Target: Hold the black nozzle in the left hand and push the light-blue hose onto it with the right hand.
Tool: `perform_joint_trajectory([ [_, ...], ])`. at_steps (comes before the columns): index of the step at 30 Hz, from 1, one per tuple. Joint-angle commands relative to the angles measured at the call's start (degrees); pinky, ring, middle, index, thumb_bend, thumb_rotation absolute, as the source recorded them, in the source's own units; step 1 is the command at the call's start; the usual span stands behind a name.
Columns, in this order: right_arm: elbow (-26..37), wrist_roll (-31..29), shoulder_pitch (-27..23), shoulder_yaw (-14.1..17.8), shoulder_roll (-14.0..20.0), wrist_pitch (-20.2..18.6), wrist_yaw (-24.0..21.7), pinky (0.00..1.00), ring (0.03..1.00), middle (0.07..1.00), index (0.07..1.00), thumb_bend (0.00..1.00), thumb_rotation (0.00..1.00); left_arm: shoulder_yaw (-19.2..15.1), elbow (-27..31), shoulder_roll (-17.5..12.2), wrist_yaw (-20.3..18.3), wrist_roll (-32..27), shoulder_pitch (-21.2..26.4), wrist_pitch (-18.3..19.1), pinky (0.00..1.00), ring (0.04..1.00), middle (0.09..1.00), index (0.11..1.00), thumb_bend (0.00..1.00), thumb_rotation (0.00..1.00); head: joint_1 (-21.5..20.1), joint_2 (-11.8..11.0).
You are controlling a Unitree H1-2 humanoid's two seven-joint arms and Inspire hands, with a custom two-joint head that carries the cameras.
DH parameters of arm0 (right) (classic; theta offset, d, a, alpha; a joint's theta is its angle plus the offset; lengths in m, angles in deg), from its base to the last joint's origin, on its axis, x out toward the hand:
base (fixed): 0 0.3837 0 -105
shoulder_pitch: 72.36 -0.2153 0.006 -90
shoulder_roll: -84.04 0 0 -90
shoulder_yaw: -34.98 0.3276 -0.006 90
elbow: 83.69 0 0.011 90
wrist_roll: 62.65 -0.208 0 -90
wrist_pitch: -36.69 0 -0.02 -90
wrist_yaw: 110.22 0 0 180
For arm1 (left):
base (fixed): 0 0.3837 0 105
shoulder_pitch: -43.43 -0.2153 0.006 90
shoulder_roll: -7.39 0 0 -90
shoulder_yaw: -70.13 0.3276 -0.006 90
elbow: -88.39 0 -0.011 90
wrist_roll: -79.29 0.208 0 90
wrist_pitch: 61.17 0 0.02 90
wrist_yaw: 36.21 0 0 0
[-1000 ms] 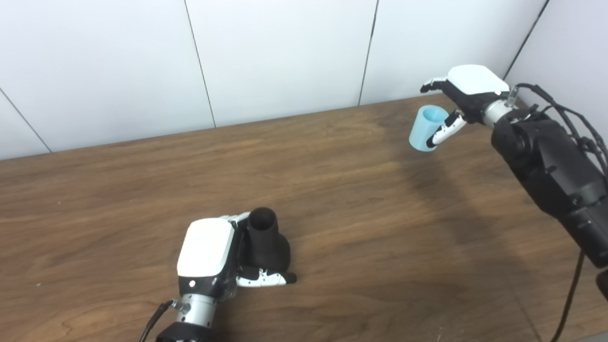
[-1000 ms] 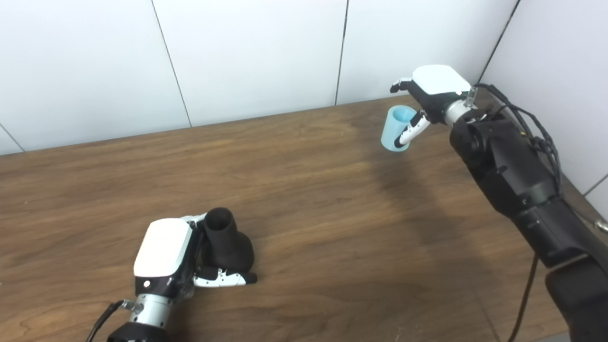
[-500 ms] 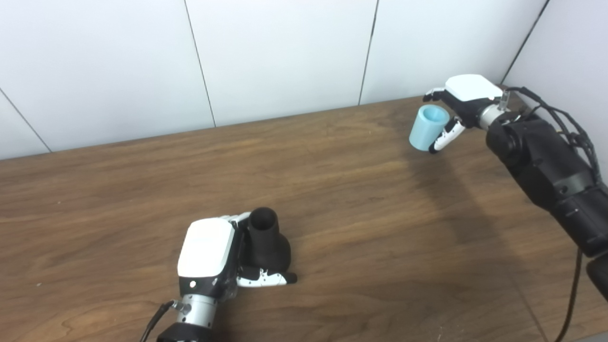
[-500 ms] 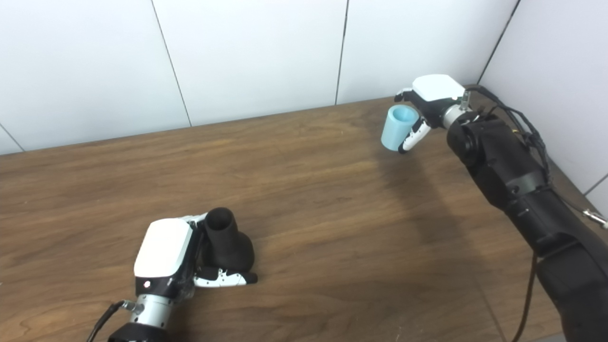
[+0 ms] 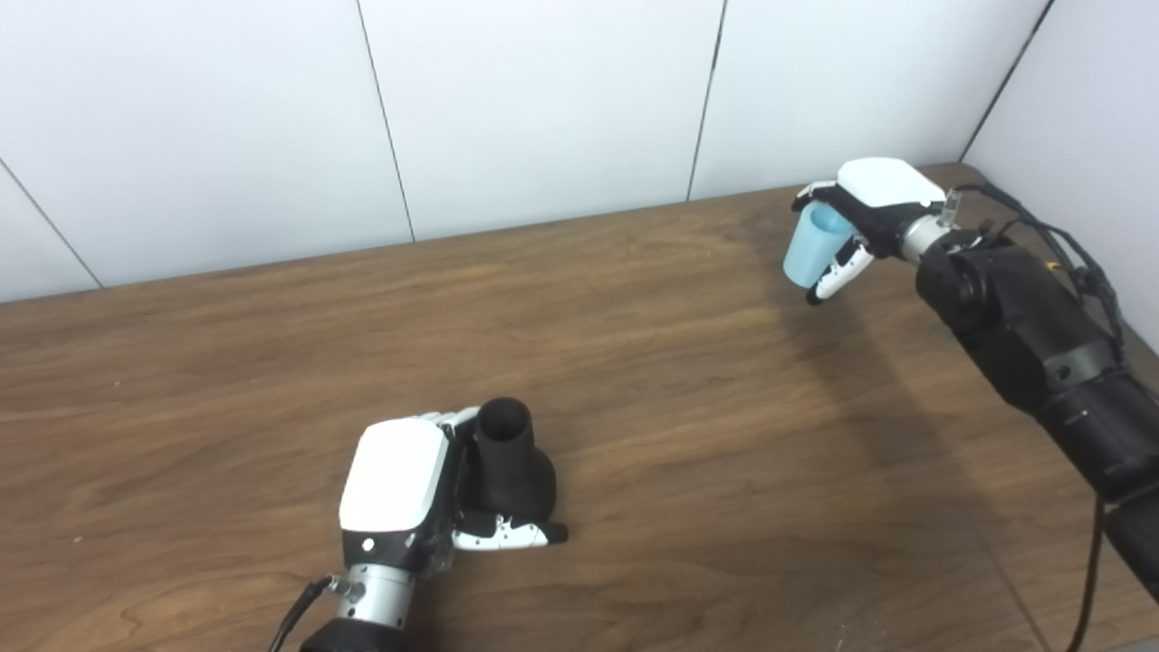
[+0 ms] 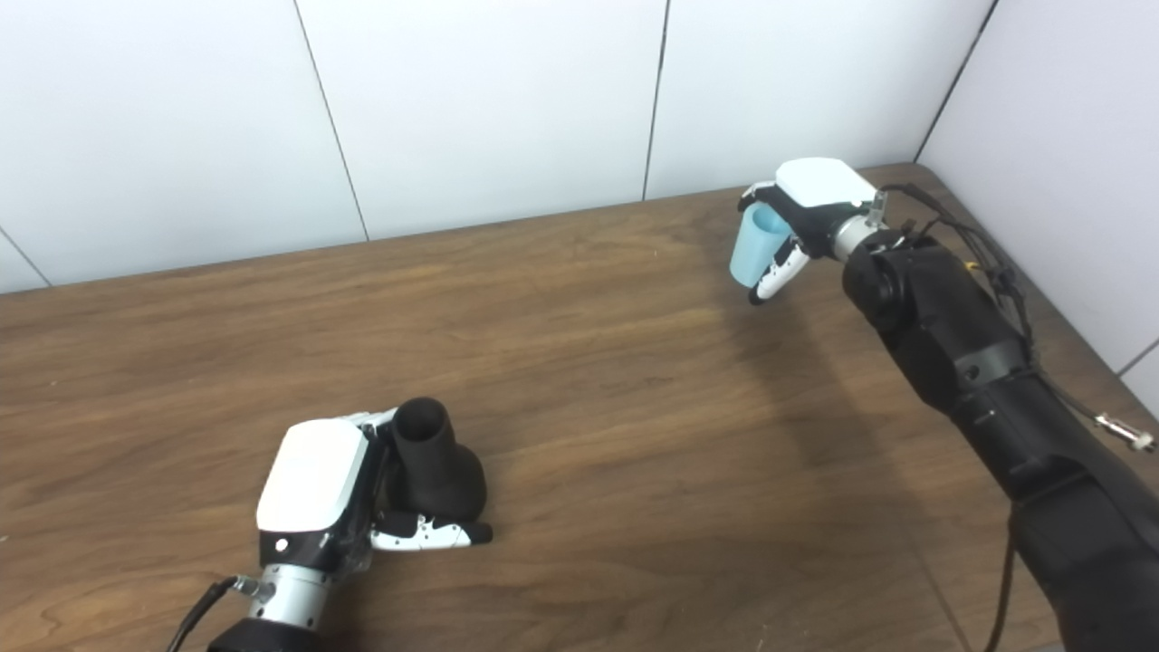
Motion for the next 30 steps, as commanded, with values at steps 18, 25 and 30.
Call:
perform_joint_trajectory([
  [18,-1.28,4.36,-1.1,-1.09,2.78,8.15,13.15,0.54,0.541,0.515,0.514,0.56,0.04,0.81,-0.96,0.57,-1.7,0.74,-2.23,0.35,0.53,0.521,0.444,0.501,0.52,0.0,0.23,0.46],
  [25,0.57,7.23,-1.17,-1.49,2.72,8.14,14.48,0.45,0.426,0.505,0.504,0.52,0.0,0.67,-0.65,0.64,-2.02,0.82,-2.09,0.43,0.52,0.519,0.439,0.503,0.52,0.0,-0.04,1.13],
  [30,1.61,7.29,-1.02,-1.36,2.55,8.59,14.25,0.47,0.422,0.505,0.505,0.52,0.0,0.56,-0.79,0.6,-1.49,0.67,-2.02,0.13,0.49,0.507,0.449,0.5,0.52,0.0,0.25,1.36],
])
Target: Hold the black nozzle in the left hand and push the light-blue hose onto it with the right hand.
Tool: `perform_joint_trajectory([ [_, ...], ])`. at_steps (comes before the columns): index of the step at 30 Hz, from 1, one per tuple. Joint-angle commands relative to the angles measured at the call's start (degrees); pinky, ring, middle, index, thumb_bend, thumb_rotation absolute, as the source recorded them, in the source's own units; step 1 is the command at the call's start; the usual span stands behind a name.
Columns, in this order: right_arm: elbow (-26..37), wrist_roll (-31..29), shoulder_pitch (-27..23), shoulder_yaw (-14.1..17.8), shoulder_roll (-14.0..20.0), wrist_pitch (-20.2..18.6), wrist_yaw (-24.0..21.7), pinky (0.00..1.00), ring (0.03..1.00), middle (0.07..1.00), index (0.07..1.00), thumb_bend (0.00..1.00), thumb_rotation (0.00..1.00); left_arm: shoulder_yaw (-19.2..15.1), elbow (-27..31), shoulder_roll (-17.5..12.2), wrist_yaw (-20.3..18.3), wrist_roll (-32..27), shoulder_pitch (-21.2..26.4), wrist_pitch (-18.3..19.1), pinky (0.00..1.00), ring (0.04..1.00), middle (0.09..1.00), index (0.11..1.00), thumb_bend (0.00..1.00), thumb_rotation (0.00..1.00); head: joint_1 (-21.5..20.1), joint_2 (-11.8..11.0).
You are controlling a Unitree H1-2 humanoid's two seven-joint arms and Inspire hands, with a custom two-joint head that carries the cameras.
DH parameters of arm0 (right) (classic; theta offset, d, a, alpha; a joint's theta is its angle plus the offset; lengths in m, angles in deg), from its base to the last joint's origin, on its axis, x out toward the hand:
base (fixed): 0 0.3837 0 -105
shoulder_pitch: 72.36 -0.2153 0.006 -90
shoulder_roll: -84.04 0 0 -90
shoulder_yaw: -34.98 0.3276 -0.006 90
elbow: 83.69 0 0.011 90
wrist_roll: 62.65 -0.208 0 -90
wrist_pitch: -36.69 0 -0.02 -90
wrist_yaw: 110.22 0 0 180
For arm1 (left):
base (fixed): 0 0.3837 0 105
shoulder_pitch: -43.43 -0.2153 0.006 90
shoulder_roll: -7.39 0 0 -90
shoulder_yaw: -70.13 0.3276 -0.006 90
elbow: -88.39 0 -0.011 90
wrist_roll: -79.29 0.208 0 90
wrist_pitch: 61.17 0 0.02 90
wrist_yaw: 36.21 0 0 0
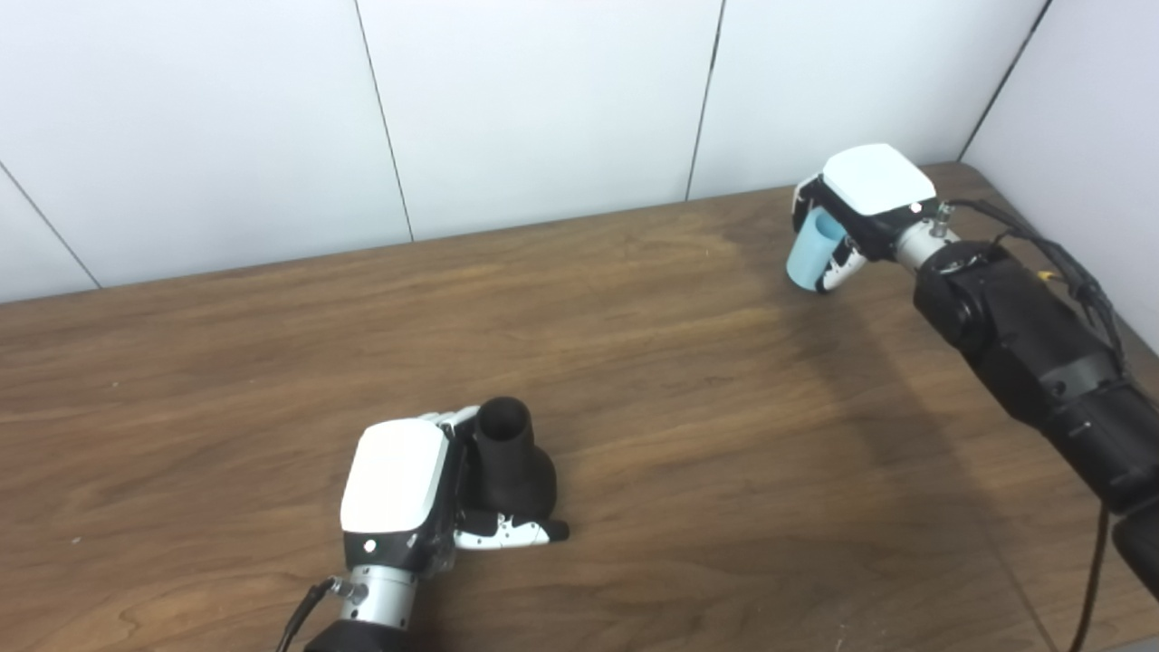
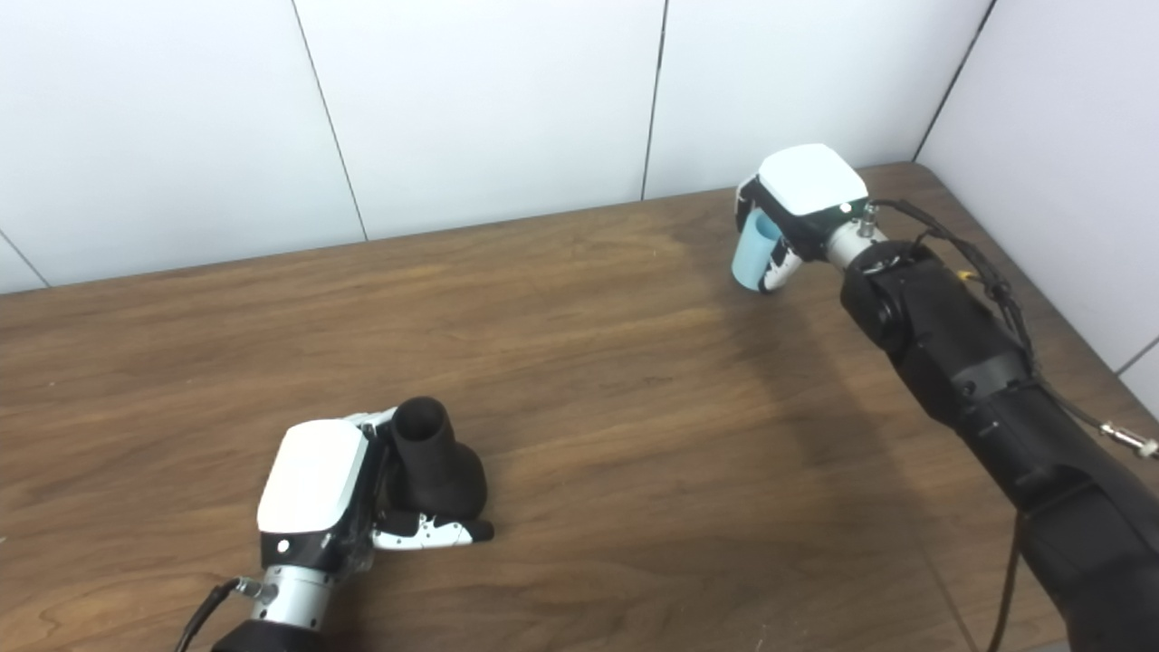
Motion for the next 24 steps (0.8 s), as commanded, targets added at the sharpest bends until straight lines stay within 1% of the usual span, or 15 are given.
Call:
perform_joint_trajectory([
  [1,1.56,0.07,-1.83,0.95,2.1,0.78,1.52,0.48,0.423,0.505,0.503,0.52,0.0,0.63,-0.85,-0.16,-1.79,0.11,-1.45,-0.11,0.49,0.506,0.449,0.499,0.52,0.0,-0.01,0.05],
  [3,1.85,-0.37,-1.74,1.2,2.14,1.82,2.18,0.48,0.424,0.506,0.499,0.52,0.0,0.6,-0.79,-0.2,-1.87,0.1,-1.43,-0.12,0.49,0.502,0.447,0.499,0.52,0.0,-0.04,0.1],
  [6,2.89,-1.42,-1.47,1.92,2.43,3.72,3.03,0.45,0.412,0.511,0.495,0.52,0.0,0.61,-0.79,-0.17,-2.19,0.16,-1.41,0.09,0.49,0.504,0.45,0.499,0.52,0.0,-0.04,0.1],
  [8,4.21,-2.15,-1.14,2.62,2.44,4.58,3.17,0.49,0.418,0.501,0.495,0.52,0.0,0.62,-0.83,-0.13,-2.12,0.14,-1.39,0.06,0.49,0.507,0.448,0.5,0.52,0.0,-0.04,0.1],
  [9,5.37,-2.54,-0.83,3.05,2.48,5.25,3.53,0.49,0.421,0.498,0.495,0.52,0.0,0.68,-0.72,-0.14,-2.25,0.31,-1.42,0.15,0.48,0.505,0.444,0.5,0.52,0.0,1.14,0.31],
  [10,6.15,-2.73,-0.61,3.43,2.47,5.76,3.75,0.47,0.415,0.492,0.501,0.52,0.0,0.73,-0.63,-0.15,-2.36,0.44,-1.44,0.22,0.49,0.511,0.447,0.499,0.52,0.0,1.14,0.31],
  [12,11.36,-3.01,0.21,4.19,2.74,5.1,0.83,0.45,0.41,0.493,0.503,0.52,0.0,0.81,-0.47,-0.06,-2.41,0.5,-1.5,0.23,0.48,0.508,0.446,0.499,0.52,0.0,1.82,0.41],
  [15,17.06,-4.2,1.45,5.65,2.59,3.75,-2.74,0.43,0.403,0.501,0.5,0.52,0.0,0.84,-0.47,0.1,-2.37,0.52,-1.55,0.17,0.47,0.496,0.439,0.5,0.52,0.0,2.77,0.54],
  [19,26.94,-7.12,4.24,8.9,0.56,1.21,-7.1,0.44,0.4,0.513,0.515,0.52,0.0,0.94,-0.69,0.4,-2.37,0.76,-1.51,0.16,0.47,0.498,0.437,0.501,0.52,0.0,3.56,0.59],
  [22,33.4,-9.98,5.66,10.43,-1.24,0.03,-9.99,0.42,0.391,0.515,0.514,0.52,0.0,1.03,-1.04,0.7,-2.16,0.95,-1.46,0.04,0.49,0.514,0.444,0.501,0.52,0.0,4.57,0.55],
  [24,36.07,-11.5,6.09,10.94,-2.21,0.47,-10.83,0.41,0.39,0.514,0.512,0.52,0.0,1.13,-1.14,0.89,-2.14,1.15,-1.43,0.07,0.49,0.514,0.442,0.5,0.52,0.0,5.22,0.57],
])
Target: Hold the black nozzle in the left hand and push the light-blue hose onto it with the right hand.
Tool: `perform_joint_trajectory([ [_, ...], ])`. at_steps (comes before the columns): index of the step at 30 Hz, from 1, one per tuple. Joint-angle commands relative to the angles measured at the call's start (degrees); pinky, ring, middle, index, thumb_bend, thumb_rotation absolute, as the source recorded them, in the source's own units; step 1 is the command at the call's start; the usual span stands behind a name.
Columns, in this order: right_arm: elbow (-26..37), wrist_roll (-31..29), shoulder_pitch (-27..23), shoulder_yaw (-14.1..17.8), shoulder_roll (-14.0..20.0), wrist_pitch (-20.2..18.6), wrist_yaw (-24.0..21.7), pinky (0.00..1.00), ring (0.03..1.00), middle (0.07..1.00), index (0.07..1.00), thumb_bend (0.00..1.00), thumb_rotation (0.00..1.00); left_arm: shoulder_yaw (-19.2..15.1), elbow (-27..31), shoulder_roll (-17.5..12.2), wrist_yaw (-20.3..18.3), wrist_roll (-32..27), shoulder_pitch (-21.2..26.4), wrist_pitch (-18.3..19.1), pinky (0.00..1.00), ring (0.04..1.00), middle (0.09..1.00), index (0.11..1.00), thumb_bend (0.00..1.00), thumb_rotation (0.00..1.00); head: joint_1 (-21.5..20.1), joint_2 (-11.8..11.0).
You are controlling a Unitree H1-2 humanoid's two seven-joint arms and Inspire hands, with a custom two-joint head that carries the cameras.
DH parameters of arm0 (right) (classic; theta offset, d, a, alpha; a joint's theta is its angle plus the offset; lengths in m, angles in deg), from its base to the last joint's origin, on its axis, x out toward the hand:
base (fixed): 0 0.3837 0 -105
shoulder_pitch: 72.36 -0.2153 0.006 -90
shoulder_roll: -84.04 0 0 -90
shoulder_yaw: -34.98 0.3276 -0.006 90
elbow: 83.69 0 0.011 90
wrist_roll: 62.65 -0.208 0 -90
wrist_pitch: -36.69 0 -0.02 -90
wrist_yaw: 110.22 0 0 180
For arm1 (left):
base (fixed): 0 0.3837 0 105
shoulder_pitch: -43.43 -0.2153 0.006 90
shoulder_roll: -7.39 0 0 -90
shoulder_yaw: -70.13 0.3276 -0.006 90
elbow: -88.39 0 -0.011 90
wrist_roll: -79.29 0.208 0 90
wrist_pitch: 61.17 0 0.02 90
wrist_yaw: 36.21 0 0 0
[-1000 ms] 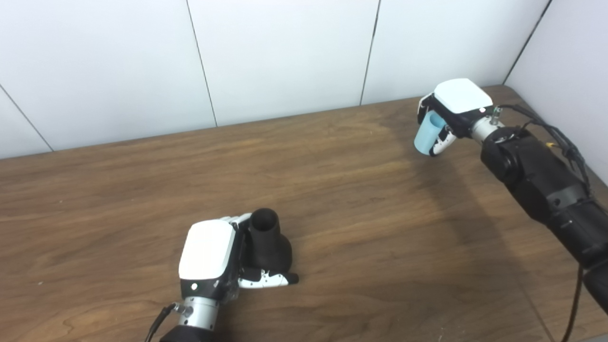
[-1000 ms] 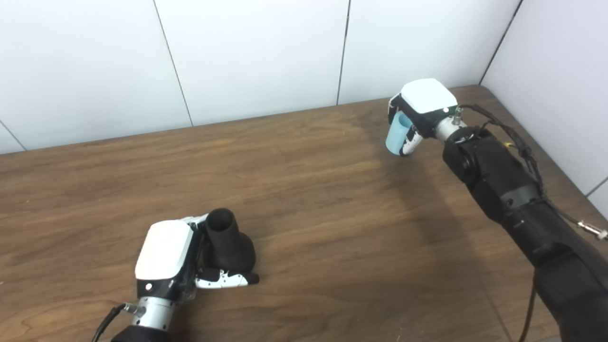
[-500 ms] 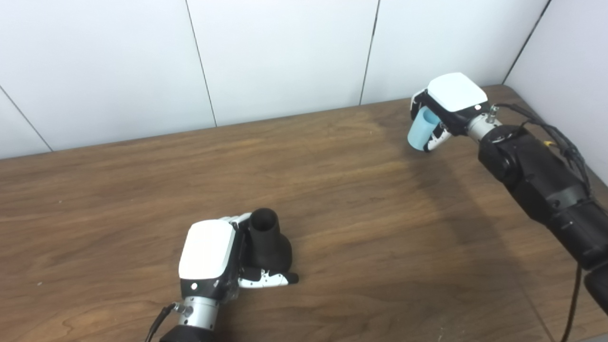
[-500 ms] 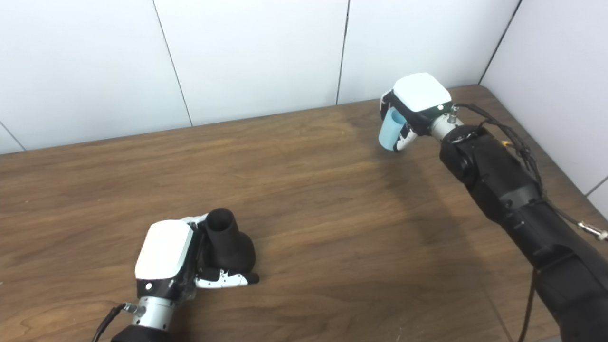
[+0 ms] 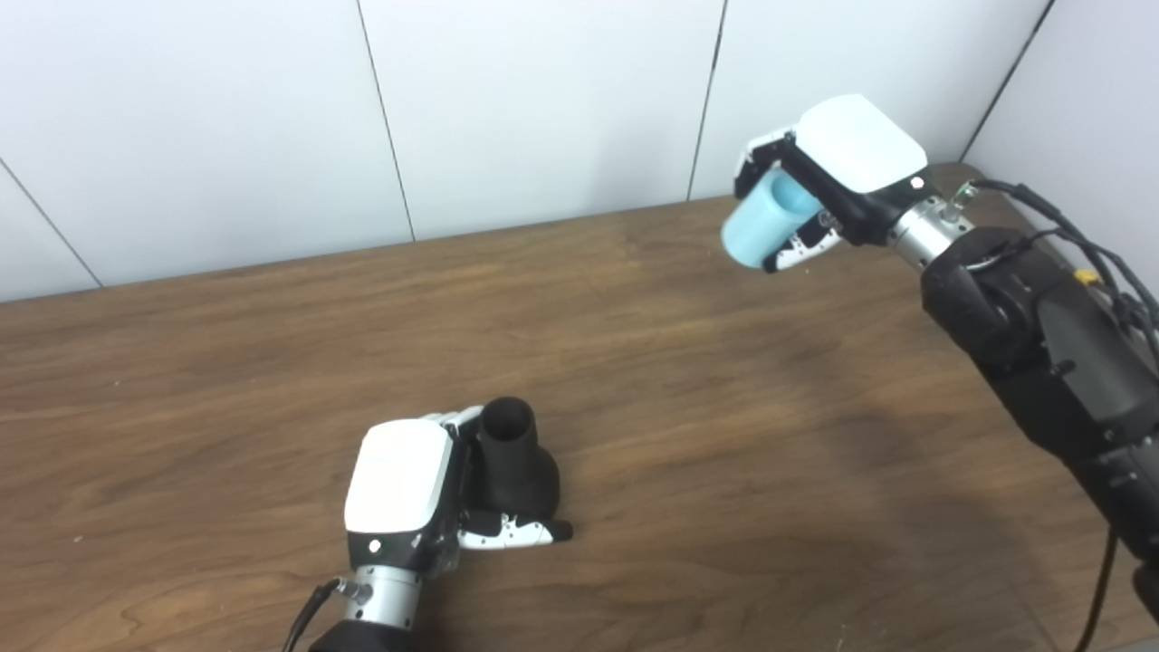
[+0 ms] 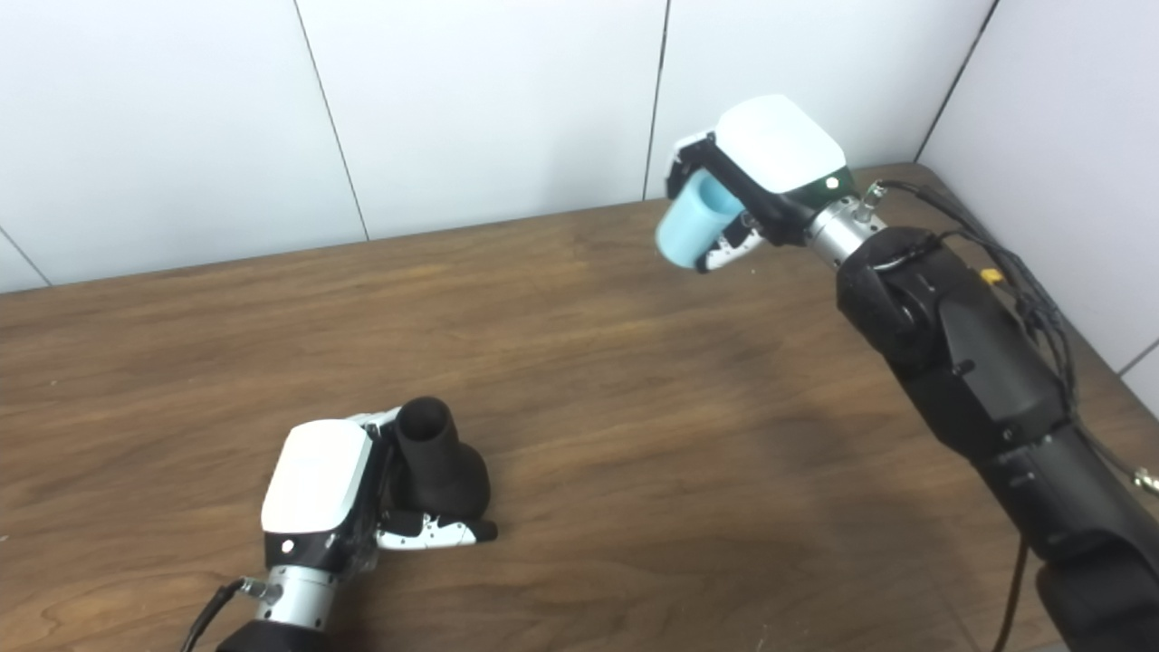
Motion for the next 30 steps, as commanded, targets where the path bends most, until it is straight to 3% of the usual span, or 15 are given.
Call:
perform_joint_trajectory([
  [1,3.42,-2.05,-1.47,1.84,0.35,0.14,-0.4,0.41,0.394,0.515,0.511,0.52,0.0,1.14,-1.3,0.36,-2.1,0.16,-1.19,0.02,0.5,0.514,0.442,0.5,0.52,0.0,0.44,0.06],
  [6,9.62,-4.51,-0.19,2.06,-0.65,0.12,-4.18,0.45,0.409,0.519,0.507,0.52,0.0,1.74,-1.86,1.11,-1.68,1.47,-1.02,0.33,0.49,0.507,0.437,0.501,0.52,0.0,2.63,0.36],
  [15,19.63,-5.61,2.37,-0.45,-5.6,-2.07,-11.34,0.32,0.36,0.489,0.553,0.51,0.0,2.42,-2.24,2.38,-1.35,2.41,-1.3,0.58,0.43,0.461,0.404,0.504,0.52,0.0,7.16,0.87],
  [19,21.52,-6.43,3.03,-1.06,-8.57,-1.19,-12.18,0.3,0.354,0.488,0.547,0.51,0.0,2.66,-2.16,2.81,-1.57,2.79,-1.43,0.96,0.41,0.437,0.398,0.502,0.52,0.0,8.12,0.98],
  [23,24.04,-6.12,4.17,-2.14,-11.48,-3.31,-14.66,0.32,0.363,0.494,0.546,0.51,0.0,3.07,-2.23,3.15,-1.16,3.15,-1.52,1.21,0.39,0.416,0.392,0.497,0.52,0.0,9.19,1.15],
  [30,24.43,-5.37,4.86,-4.12,-15.69,-2.08,-15.3,0.37,0.389,0.508,0.503,0.52,0.0,3.49,-2.65,3.75,-0.53,3.04,-1.57,1.48,0.39,0.418,0.395,0.498,0.52,0.0,10.42,1.29],
])
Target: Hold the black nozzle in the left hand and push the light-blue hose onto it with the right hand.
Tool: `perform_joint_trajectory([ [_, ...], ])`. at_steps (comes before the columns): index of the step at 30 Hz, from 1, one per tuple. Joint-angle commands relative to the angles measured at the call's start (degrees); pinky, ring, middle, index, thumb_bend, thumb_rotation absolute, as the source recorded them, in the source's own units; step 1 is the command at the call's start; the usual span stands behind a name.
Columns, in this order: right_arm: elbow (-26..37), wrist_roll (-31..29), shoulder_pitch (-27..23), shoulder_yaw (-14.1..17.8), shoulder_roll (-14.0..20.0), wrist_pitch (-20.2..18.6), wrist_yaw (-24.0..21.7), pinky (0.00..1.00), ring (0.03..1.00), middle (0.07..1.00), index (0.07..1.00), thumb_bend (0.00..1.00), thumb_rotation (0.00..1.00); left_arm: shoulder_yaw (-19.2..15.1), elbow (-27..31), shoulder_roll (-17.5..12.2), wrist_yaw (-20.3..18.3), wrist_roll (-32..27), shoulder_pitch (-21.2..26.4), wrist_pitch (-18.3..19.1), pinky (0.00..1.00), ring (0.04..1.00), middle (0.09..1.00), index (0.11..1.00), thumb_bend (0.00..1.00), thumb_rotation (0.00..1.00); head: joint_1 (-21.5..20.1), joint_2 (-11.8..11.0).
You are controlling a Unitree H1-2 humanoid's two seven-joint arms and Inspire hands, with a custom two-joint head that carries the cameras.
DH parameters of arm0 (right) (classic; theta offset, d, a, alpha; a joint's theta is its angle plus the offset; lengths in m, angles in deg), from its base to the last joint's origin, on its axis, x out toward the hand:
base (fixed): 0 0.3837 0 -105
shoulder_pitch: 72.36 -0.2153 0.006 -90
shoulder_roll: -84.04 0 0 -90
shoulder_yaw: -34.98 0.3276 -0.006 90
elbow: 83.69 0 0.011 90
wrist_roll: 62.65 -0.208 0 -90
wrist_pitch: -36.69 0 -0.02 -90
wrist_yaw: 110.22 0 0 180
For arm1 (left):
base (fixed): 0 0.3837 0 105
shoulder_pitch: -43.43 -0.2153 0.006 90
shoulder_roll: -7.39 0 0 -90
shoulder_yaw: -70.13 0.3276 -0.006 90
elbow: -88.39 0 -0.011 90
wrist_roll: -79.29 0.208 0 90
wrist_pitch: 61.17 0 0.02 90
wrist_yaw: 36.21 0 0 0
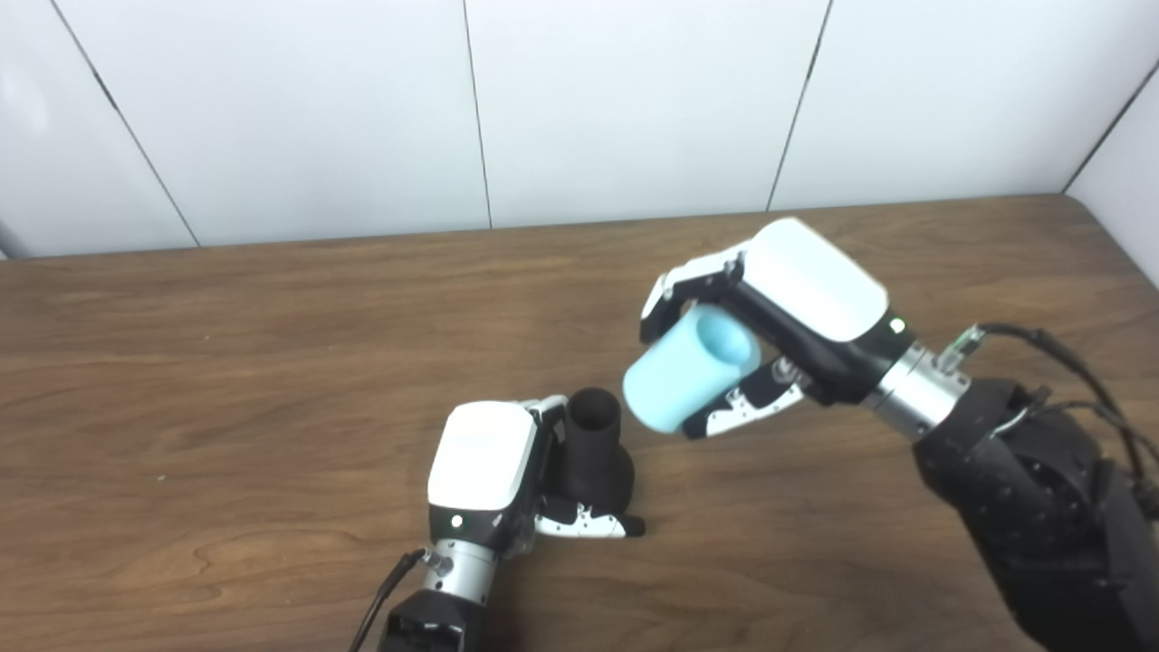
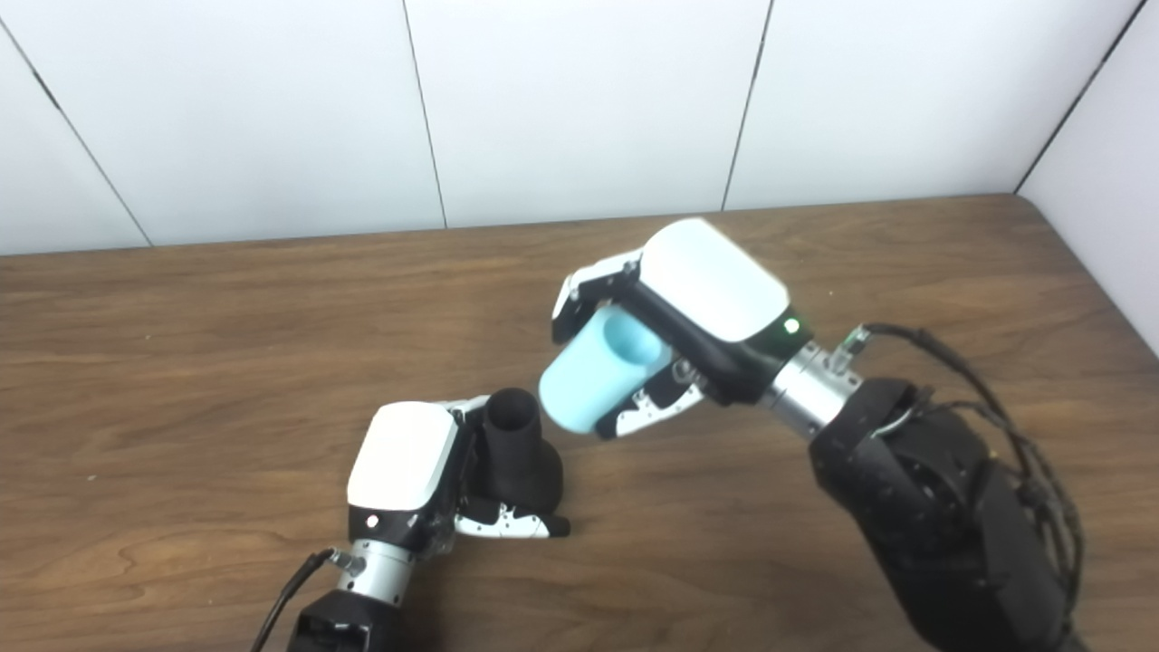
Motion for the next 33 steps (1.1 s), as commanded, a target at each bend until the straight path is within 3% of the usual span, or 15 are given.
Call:
perform_joint_trajectory([
  [1,1.32,-0.33,-1.68,0.26,-0.5,1.07,0.87,0.37,0.392,0.508,0.499,0.52,0.0,1.62,-1.59,0.65,-1.44,-0.14,-1.32,-0.48,0.39,0.421,0.395,0.498,0.52,0.0,-0.04,0.06],
  [8,0.5,0.17,-1.66,0.07,-2.09,2.83,1.52,0.34,0.382,0.504,0.51,0.52,0.0,2.1,-1.73,1.24,-1.68,0.12,-1.27,0.19,0.41,0.435,0.4,0.499,0.52,0.0,0.97,0.21],
  [25,-1.2,-0.59,-0.77,-0.18,-3.27,1.72,1.23,0.36,0.384,0.513,0.51,0.51,0.0,2.37,-3.42,2.43,-1.61,0.51,-0.48,0.64,0.47,0.482,0.421,0.503,0.52,0.0,3.06,0.14],
  [33,-1.51,0.48,-1.63,-1.38,-4.04,1.66,0.18,0.32,0.37,0.505,0.528,0.51,0.0,2.4,-3.84,2.73,-1.43,0.56,-0.25,0.59,0.45,0.483,0.415,0.505,0.52,0.0,3.32,0.13],
])
